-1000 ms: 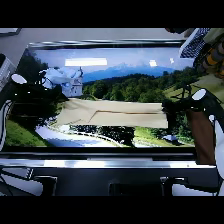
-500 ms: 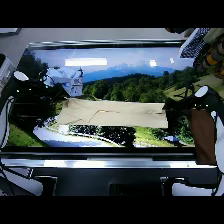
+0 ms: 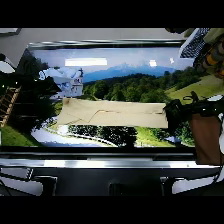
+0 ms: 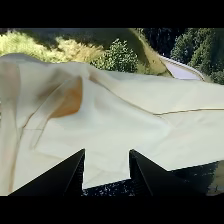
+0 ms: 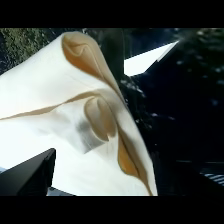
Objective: Fold the clothes and pants, and hang the long-sleeved shirts on hangers.
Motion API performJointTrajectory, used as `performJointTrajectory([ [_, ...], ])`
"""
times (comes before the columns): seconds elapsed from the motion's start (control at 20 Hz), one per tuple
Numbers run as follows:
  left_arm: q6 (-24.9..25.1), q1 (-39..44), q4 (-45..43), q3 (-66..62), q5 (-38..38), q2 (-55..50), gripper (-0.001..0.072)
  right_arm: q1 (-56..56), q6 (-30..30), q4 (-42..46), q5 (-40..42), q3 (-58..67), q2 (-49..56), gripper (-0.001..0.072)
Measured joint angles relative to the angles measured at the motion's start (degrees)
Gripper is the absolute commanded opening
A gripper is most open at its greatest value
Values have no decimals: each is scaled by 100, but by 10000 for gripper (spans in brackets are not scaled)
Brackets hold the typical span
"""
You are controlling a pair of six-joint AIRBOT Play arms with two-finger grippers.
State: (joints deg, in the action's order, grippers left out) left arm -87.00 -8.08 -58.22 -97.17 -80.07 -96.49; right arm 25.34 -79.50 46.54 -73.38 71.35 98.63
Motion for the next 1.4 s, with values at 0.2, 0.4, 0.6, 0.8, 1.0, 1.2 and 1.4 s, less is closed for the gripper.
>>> performJointTrajectory([
  [0.2,-22,4,-28,-9,7,31,327,-127,151,-181,74,2,195,638],
  [0.4,-44,4,-44,-9,11,35,324,-385,203,55,254,-2,295,114],
  [0.6,-61,39,-44,-9,22,31,71,-516,214,264,334,9,140,31],
  [0.8,-229,422,-39,2,138,-107,16,-544,-144,494,83,365,-321,31],
  [1.0,-837,1384,96,22,680,-577,15,-551,-684,970,-605,1108,-678,30],
  [1.2,-1226,2675,964,13,1744,-1263,14,-551,-1233,1287,-1325,1910,-981,30],
  [1.4,-1421,3895,2127,-192,2828,-1971,14,-551,-1668,1513,-1775,2498,-1331,30],
])
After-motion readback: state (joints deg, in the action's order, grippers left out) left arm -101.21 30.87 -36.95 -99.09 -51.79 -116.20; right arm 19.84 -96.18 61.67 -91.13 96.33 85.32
